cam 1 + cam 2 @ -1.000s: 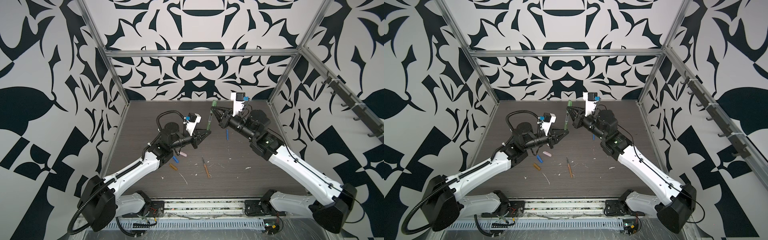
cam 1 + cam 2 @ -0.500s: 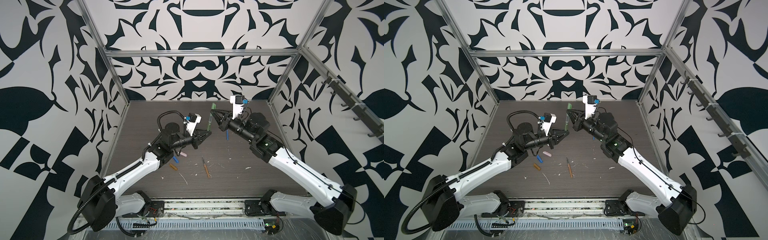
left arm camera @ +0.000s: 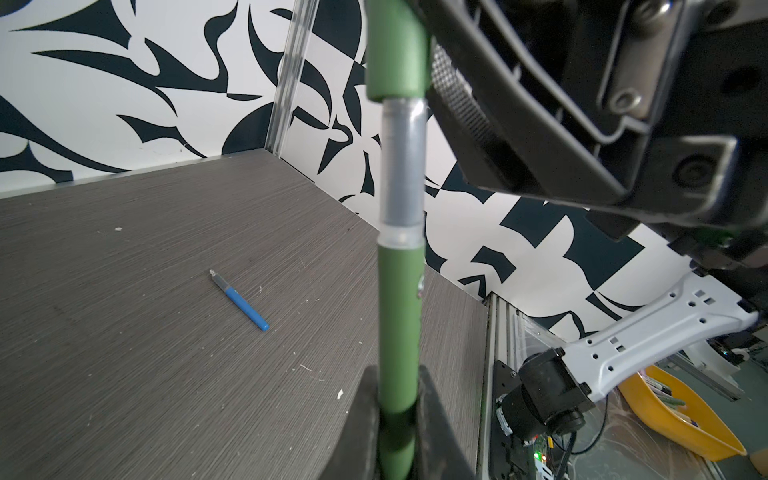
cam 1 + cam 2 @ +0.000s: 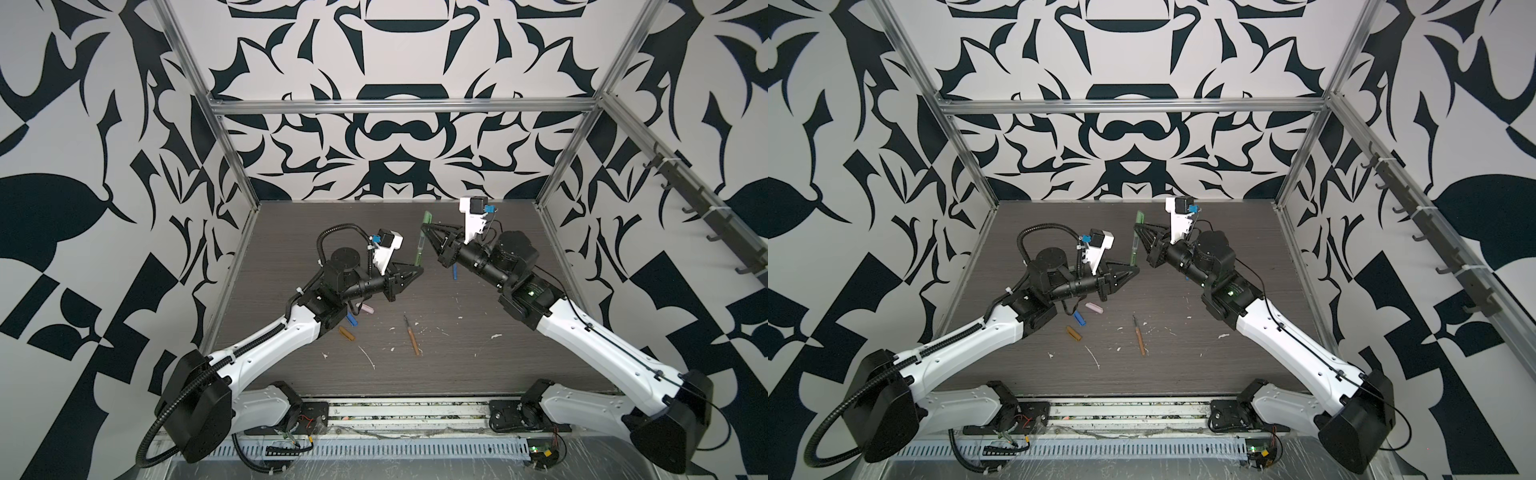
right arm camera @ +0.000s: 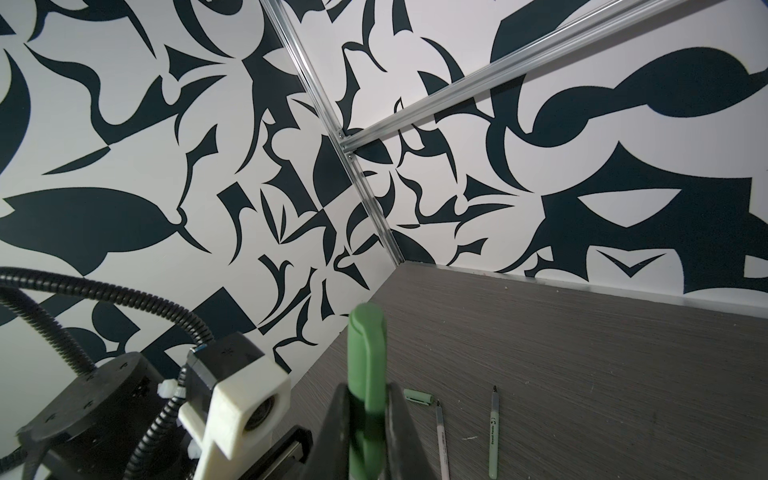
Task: Insert the pens into the pen caps
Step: 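Lower the green cap with the right gripper onto the held pen nib, then press the cap down onto the pen with the right gripper, then open it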
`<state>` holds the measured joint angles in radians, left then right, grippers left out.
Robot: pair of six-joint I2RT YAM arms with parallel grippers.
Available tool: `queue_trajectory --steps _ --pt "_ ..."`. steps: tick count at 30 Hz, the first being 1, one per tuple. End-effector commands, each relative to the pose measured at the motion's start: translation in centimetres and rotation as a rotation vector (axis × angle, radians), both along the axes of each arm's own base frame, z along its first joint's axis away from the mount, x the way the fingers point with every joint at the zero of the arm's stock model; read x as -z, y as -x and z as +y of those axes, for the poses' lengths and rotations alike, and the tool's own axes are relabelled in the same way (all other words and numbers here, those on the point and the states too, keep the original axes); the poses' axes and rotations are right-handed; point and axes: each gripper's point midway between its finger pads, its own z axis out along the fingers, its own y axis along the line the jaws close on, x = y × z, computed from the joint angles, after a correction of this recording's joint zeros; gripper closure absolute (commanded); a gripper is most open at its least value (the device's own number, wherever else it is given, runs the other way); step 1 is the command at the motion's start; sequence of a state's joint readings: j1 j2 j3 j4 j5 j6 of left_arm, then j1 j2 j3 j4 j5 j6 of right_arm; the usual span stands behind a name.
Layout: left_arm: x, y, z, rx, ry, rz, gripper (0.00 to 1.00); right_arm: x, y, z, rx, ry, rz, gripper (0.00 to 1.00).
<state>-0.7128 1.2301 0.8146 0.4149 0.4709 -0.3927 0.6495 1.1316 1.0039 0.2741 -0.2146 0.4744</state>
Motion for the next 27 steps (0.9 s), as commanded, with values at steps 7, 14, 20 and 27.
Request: queue_trajectory --steps 7,14,20,27 --pt "-4.1 -0.3 0.7 -0.013 0.119 -0.104 1.00 1.9 2.3 0.7 -0.100 0.066 0.015 0.93" --pt "-4.3 -0.4 0.9 -0.015 0.130 -0.112 1.00 3.3 2.7 1.8 -0.168 0.050 0.047 0.90" --pt "-3.9 -0.5 0.9 -0.016 0.095 -0.137 1.00 2.9 3.4 1.1 -0.155 0.067 0.048 0.78" --pt "-2.9 -1.1 1.1 -0.051 0.012 -0.194 1.00 1.3 4.4 0.3 -0.162 0.129 0.030 0.70"
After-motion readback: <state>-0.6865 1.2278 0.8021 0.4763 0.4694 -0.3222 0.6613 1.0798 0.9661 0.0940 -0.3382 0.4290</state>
